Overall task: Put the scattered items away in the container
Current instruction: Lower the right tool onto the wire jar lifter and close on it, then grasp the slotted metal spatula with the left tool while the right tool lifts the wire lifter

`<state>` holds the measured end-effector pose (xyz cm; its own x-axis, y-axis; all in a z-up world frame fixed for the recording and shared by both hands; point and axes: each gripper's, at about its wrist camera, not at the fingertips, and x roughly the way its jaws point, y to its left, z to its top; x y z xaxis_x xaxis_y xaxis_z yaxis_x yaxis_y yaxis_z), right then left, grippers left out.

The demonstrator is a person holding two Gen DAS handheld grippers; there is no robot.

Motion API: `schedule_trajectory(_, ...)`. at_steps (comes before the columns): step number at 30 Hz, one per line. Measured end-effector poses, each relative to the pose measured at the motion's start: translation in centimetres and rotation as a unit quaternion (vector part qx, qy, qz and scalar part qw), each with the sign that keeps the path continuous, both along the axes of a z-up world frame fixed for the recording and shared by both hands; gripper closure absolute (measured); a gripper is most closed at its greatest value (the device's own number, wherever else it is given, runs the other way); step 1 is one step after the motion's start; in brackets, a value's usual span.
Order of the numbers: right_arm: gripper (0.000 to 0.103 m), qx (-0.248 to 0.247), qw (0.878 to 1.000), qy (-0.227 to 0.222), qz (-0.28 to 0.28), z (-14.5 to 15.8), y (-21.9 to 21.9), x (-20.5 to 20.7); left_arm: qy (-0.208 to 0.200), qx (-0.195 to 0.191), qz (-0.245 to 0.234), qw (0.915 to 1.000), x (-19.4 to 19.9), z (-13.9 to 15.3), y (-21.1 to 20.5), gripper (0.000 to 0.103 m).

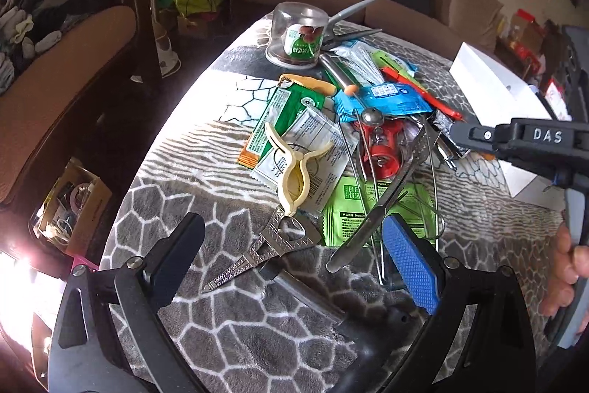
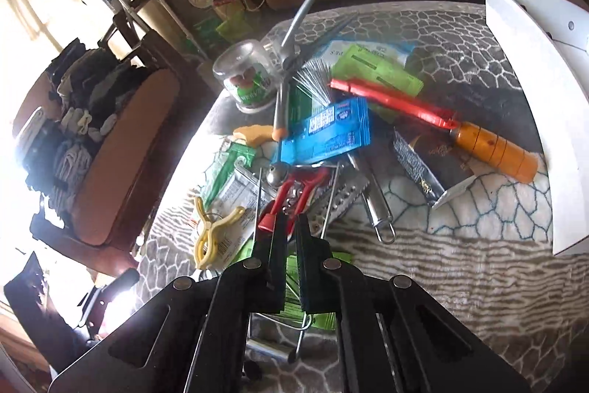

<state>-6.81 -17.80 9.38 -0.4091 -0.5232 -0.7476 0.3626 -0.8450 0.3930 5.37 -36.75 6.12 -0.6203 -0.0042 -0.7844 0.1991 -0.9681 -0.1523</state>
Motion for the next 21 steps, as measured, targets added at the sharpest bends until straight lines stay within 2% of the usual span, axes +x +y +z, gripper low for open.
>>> schedule_trajectory(4,0.096,0.020,0.999,-0.025,0.014,0.9,-0.3,-0.5,-0.008,-0.037,-0.001,0.9993,-0.5,-0.2,1.0,0.006)
schedule_trajectory(6,0.095,0.022,0.999,-0.043,0.023,-0.3,-0.4,-0.4,-0.014,-0.056,0.002,0.9983,-0.9,-0.6,1.2,0.006)
schedule_trajectory(7,0.093,0.008,0.998,-0.061,0.023,-1.3,-0.2,-0.2,-0.020,-0.062,-0.002,0.9979,-1.2,-0.9,1.4,0.006)
schedule_trajectory(8,0.088,-0.001,0.997,-0.078,0.017,-2.2,0.1,-0.2,-0.027,-0.065,-0.010,0.9975,-1.7,-1.3,1.6,0.006)
schedule_trajectory(10,0.061,-0.005,0.995,-0.100,-0.003,-3.6,0.6,-0.1,-0.042,-0.068,-0.032,0.9963,-2.4,-2.0,2.4,0.006)
schedule_trajectory(12,0.050,-0.011,0.993,-0.116,-0.011,-4.6,1.0,0.0,-0.044,-0.070,-0.057,0.9949,-2.7,-2.3,3.5,0.006)
schedule_trajectory(14,0.050,-0.006,0.993,-0.118,-0.011,-5.1,1.1,0.0,-0.040,-0.082,-0.083,0.9924,-3.0,-2.5,4.6,0.006)
schedule_trajectory(16,0.050,-0.004,0.993,-0.116,-0.013,-5.2,1.4,0.1,-0.041,-0.087,-0.104,0.9899,-3.4,-2.9,5.5,0.017)
schedule_trajectory(18,0.050,-0.004,0.993,-0.114,-0.014,-5.2,1.7,0.2,-0.048,-0.062,-0.119,0.9898,-3.8,-3.6,5.8,0.061)
schedule_trajectory(19,0.050,-0.003,0.993,-0.114,-0.014,-5.3,1.8,0.3,-0.050,-0.050,-0.121,0.9902,-4.0,-3.8,5.9,0.069)
schedule_trajectory(21,0.050,0.000,0.994,-0.113,-0.012,-5.3,1.9,0.3,-0.050,-0.049,-0.124,0.9898,-4.0,-3.7,6.1,0.075)
